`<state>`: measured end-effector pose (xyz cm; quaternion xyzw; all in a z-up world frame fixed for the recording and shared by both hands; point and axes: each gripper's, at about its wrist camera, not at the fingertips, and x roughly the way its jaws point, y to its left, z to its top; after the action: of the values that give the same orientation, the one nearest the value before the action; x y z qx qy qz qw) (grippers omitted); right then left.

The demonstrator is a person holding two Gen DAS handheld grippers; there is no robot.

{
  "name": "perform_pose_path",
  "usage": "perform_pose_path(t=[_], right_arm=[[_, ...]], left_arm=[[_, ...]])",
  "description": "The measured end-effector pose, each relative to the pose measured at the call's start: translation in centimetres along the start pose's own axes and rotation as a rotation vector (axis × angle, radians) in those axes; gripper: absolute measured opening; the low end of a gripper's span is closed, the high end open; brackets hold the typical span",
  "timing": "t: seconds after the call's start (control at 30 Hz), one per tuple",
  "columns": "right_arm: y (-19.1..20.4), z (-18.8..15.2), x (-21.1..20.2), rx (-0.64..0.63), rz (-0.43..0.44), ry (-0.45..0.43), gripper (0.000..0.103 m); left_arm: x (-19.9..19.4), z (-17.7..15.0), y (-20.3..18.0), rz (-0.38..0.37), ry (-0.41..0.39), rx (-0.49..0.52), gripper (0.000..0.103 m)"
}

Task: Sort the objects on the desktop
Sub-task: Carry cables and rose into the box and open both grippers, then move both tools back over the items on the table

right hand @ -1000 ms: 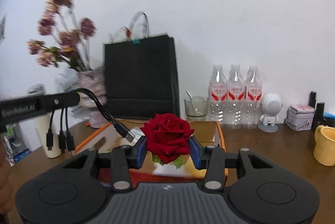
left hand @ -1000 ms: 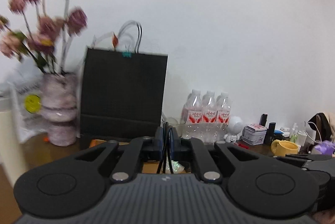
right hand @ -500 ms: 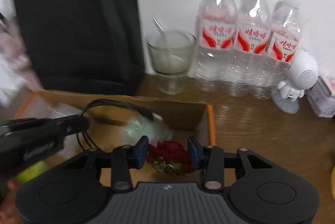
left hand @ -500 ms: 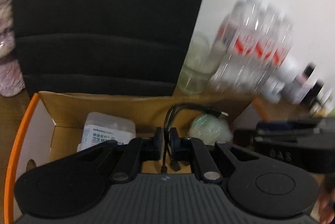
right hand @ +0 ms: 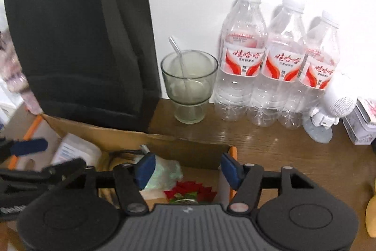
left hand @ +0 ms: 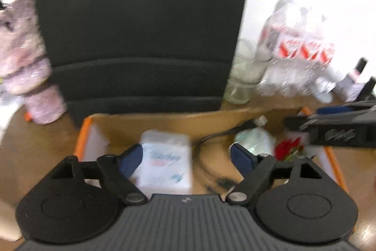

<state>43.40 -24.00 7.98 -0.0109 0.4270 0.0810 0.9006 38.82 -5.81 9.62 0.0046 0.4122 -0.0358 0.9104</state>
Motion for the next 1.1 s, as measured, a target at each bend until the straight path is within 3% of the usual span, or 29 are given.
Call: perform_pose_path(t=[0.1, 0.23, 0.4, 0.5, 0.63, 0.73, 0.87, 1.0, 1.03, 1.1], right_arm=[[0.0, 0.1, -1.8, 0.025, 0.043, 0.032, 0.066], [0.9, -0.6, -4.1, 0.046, 0.086, 0.102, 0.080], [2.5, -3.2, -6.8, 0.015, 0.041, 0.151, 0.083], [3.1, -5.0, -8.5, 0.017, 0.032, 0.133, 0.086], [4.4, -8.8, -11.3, -0.065, -0.051, 0.019, 0.088], [5.0, -11.8, -12.6, -0.102, -0.110, -0.055, 0.088], [5.6, -15.7, -14.1, -0.109, -0.114, -0.164, 0.088], [5.6, -20.0, -16.6, -0.072, -0.052, -0.382, 0.091], [5.5, -21.1, -17.2, -0.058, -0.033, -0.432, 0.096], [5.7, -23.1, -18.1, -0.046, -0.026, -0.503, 0.097]], left_arm=[[-2.1, -0.1, 1.4, 0.034, 0.032, -0.043, 0.090], [-4.9, -0.9, 3.0, 0.062, 0.066, -0.094, 0.103], [-7.3, -3.4, 3.2, 0.141, 0.114, -0.097, 0.103], [-9.1, -5.0, 2.9, 0.179, 0.097, -0.088, 0.103], [-11.1, -8.1, 1.8, 0.224, 0.068, -0.036, 0.103], [-11.7, -10.5, 1.6, 0.227, 0.060, -0.068, 0.103], [-14.1, -14.2, 1.1, 0.210, -0.139, -0.066, 0.103], [-15.9, -17.8, 0.9, 0.138, -0.286, -0.080, 0.103], [-16.5, -18.8, 0.7, 0.138, -0.333, -0.060, 0.103], [-17.6, -21.0, 0.0, 0.164, -0.461, -0.010, 0.103]])
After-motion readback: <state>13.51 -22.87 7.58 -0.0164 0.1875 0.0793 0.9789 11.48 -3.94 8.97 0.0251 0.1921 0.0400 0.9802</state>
